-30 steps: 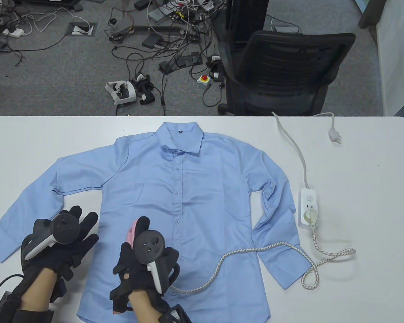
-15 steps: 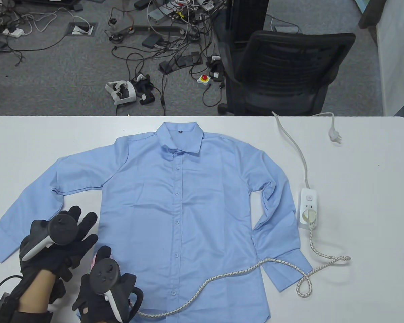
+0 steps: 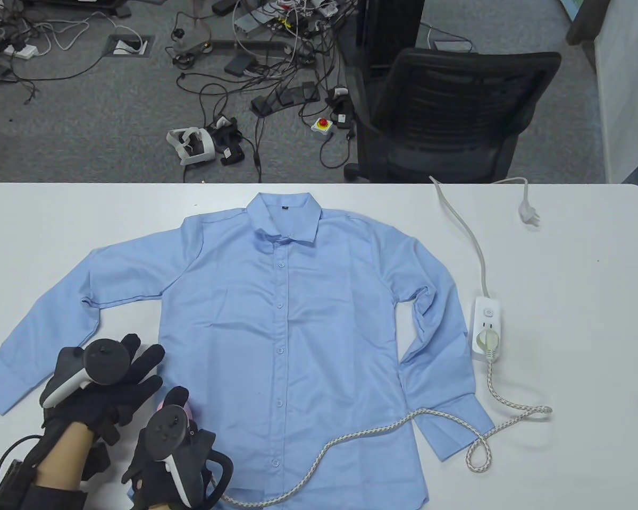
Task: Iron long-sleeve shirt with electric iron on table
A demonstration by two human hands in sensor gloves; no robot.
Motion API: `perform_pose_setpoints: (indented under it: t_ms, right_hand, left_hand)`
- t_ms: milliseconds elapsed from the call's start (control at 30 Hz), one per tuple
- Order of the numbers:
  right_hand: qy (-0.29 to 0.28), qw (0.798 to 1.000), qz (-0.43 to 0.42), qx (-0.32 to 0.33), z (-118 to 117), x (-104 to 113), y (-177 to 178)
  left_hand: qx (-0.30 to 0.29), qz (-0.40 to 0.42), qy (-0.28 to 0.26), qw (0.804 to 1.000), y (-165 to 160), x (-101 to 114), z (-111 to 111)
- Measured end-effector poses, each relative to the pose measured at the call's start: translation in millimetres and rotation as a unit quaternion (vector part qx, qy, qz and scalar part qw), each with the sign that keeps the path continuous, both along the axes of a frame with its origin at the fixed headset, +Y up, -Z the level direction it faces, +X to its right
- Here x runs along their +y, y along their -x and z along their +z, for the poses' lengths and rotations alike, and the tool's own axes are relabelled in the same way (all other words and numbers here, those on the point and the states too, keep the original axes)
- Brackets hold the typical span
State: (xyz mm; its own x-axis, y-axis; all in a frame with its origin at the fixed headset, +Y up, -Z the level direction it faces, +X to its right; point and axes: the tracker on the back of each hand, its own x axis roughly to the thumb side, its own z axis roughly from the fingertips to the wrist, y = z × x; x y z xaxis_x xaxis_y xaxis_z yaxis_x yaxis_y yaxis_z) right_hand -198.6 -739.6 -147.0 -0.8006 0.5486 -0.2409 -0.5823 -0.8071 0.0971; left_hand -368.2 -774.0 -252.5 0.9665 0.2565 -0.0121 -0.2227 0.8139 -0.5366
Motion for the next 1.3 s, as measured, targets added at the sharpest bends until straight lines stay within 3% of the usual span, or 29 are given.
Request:
perform_pose_setpoints:
  t_ms: [67,233,433,800,1300]
  right_hand:
    - [-0.012,0.999,0.033,-0.007,0.1,0.7,1.3]
    - [-0.008,1.000,0.026,-0.016,0.7,0.0,0.4]
    - [-0.005,0.999,0.029,-0.027,0.4,0.4,-1.2]
    - [-0.003,0.997,0.039,-0.074,-6.6,0.9,-47.8]
    - [-0.004,0.995,0.058,-0.087,-7.8,2.0,-86.0]
  left_hand:
    - [-0.008,-0.016,0.003,1.000,-1.6,-5.3,-0.9]
    - [-0.018,-0.038,0.040,0.998,-3.5,-21.2,-3.8]
    - [-0.028,-0.072,0.027,0.997,-9.4,-17.0,-3.4]
    - [-0.022,-0.071,0.038,0.997,-10.7,-15.2,-3.7]
    - [-0.012,-0.075,0.043,0.996,-11.1,-14.6,-4.2]
